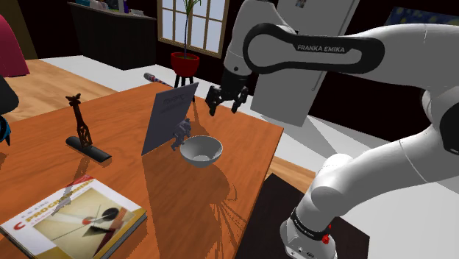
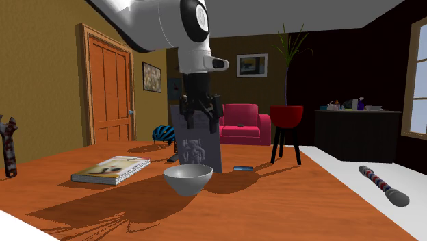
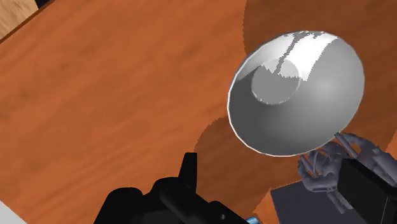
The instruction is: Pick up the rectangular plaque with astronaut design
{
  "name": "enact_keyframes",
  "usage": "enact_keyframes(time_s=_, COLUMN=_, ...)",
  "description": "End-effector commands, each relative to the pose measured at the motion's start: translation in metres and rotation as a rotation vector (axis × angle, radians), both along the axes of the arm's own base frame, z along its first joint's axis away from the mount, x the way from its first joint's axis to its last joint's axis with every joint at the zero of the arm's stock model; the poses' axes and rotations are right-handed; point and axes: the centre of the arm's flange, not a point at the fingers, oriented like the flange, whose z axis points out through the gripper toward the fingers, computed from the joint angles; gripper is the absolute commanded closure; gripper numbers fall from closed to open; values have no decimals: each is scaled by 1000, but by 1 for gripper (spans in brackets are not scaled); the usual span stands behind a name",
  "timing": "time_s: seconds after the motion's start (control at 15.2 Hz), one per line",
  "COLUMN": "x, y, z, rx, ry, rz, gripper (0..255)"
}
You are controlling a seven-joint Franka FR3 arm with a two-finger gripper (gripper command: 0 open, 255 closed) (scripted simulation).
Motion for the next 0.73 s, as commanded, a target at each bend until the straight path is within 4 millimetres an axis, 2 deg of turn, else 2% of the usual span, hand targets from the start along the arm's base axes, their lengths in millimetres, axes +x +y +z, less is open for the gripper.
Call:
enact_keyframes(time_s=0.0, x=14, y=18, z=-9, rx=14, ry=-10, rz=-31, gripper=0)
enact_keyframes(time_s=0.53, x=71, y=95, z=-34, rx=61, ry=-46, rz=-142, gripper=0)
enact_keyframes(time_s=0.66, x=72, y=97, z=-40, rx=63, ry=-47, rz=-145, gripper=0)
